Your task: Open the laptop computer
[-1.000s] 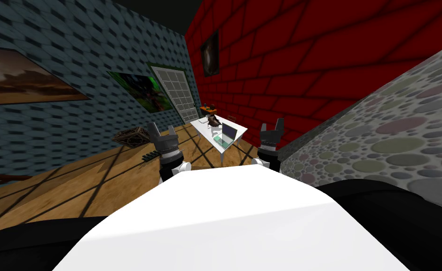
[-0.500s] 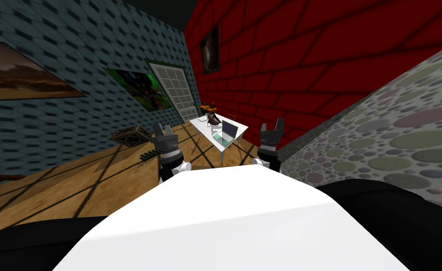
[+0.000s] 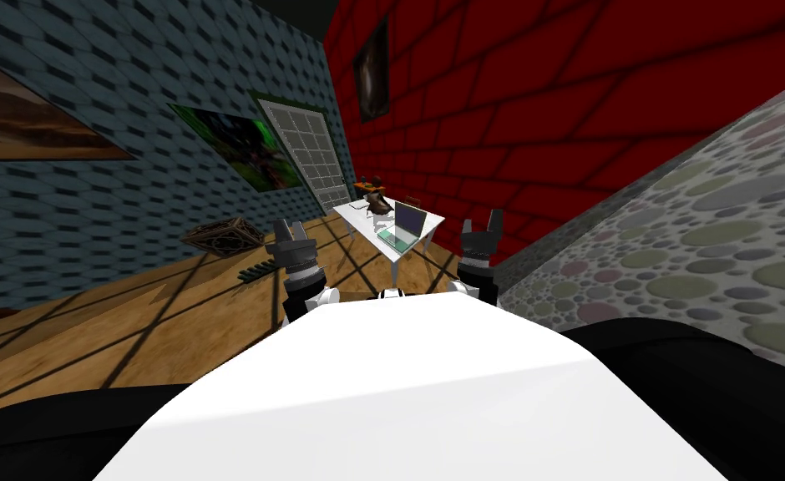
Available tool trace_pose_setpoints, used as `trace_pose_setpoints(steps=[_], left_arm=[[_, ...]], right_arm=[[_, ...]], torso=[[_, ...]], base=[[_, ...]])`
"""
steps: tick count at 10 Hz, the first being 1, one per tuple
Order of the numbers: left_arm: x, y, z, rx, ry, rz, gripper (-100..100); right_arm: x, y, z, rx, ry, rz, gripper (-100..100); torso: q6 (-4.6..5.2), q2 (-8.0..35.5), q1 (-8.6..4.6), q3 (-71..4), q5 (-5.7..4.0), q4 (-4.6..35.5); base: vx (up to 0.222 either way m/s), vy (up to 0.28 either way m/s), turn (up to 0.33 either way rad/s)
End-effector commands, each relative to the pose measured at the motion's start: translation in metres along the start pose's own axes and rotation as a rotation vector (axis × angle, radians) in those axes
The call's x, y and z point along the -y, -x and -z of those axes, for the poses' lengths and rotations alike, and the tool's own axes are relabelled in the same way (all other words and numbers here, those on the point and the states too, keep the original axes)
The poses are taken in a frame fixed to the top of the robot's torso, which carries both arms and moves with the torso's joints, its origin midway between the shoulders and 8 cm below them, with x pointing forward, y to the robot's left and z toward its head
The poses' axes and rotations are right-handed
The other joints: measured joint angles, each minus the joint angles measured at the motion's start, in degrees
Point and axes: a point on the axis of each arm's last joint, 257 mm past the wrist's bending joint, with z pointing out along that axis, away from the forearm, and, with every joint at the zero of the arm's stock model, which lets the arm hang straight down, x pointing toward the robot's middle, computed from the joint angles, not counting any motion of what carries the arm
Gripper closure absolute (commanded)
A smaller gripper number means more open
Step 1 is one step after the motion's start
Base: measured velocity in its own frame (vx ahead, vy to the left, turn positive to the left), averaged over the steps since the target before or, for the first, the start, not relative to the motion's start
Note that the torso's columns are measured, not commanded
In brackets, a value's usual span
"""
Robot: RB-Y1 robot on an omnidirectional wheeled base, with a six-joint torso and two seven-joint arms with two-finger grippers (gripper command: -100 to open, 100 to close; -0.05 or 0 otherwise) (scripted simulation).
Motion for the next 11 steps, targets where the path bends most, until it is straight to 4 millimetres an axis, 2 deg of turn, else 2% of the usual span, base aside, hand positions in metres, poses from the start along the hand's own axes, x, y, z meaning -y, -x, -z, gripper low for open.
trace_pose_setpoints(steps=[1, 7, 11], left_arm=[[0.000, 0.000, 0.000, 0.000, 0.000, 0.000, 0], [0.000, 0.000, 0.000, 0.000, 0.000, 0.000, 0], [0.000, 0.000, 0.000, 0.000, 0.000, 0.000, 0]], right_arm=[[0.005, -0.013, -0.001, -0.084, -0.013, 0.056, -100], [0.035, -0.044, 0.004, -0.291, -0.062, 0.277, -100], [0.056, -0.056, 0.010, -0.393, -0.085, 0.430, -100]], torso=[[0.00, 0.53, 0.00, -1.12, 0.00, 0.56], [0.01, 0.74, 0.01, -1.43, 0.00, 0.80], [0.02, 0.76, 0.03, -1.42, 0.01, 0.80]], base=[[0.005, -0.008, 0.042], [0.014, -0.016, 0.066], [0.015, -0.018, 0.070]])
